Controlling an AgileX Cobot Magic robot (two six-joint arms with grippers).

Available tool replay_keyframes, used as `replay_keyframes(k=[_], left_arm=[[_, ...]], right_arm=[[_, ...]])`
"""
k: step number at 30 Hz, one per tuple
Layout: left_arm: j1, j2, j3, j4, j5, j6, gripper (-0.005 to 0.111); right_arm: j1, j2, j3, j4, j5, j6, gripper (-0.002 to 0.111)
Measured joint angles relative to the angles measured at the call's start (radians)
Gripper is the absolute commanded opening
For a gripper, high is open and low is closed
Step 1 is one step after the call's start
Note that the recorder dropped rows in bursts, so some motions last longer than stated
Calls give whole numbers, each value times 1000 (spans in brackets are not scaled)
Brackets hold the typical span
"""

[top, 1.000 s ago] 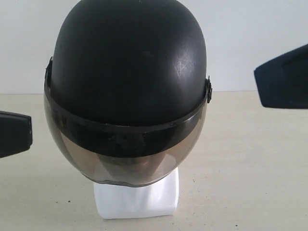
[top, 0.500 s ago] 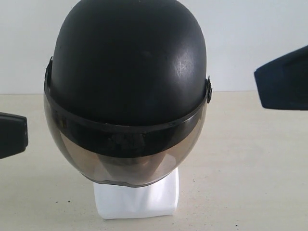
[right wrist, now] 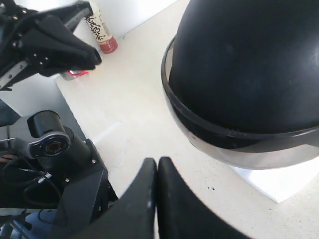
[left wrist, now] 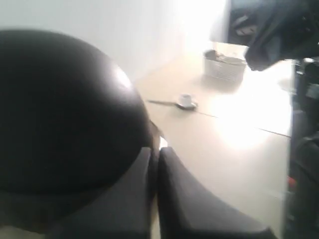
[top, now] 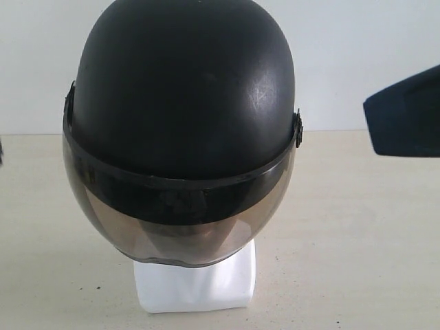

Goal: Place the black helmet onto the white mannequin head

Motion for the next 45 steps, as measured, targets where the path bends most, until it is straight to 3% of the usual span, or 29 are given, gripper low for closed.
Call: replay_keyframes(k=[7, 12, 19, 25, 32, 37, 42, 45], left_arm=[[0, -250, 0, 0, 442, 15, 4], [0, -370, 40, -4, 699, 116, 4], [0, -425, 225, -8, 1107, 258, 4], [0, -480, 303, -251, 1367, 159, 4], [0, -589, 372, -530, 1374, 215, 4], [0, -591, 485, -653, 1279, 300, 4], [0, -591, 585, -929, 1093, 534, 4], [0, -591, 612, -1158, 951, 809, 4]], right_arm=[[0, 0, 0, 0, 0, 0, 0], [0, 0, 0, 0, 0, 2, 0], [0, 0, 0, 0, 0, 2, 0], [0, 0, 0, 0, 0, 2, 0], [0, 0, 0, 2, 0, 2, 0], [0, 0, 0, 2, 0, 2, 0], [0, 0, 0, 2, 0, 2, 0], [0, 0, 0, 2, 0, 2, 0]])
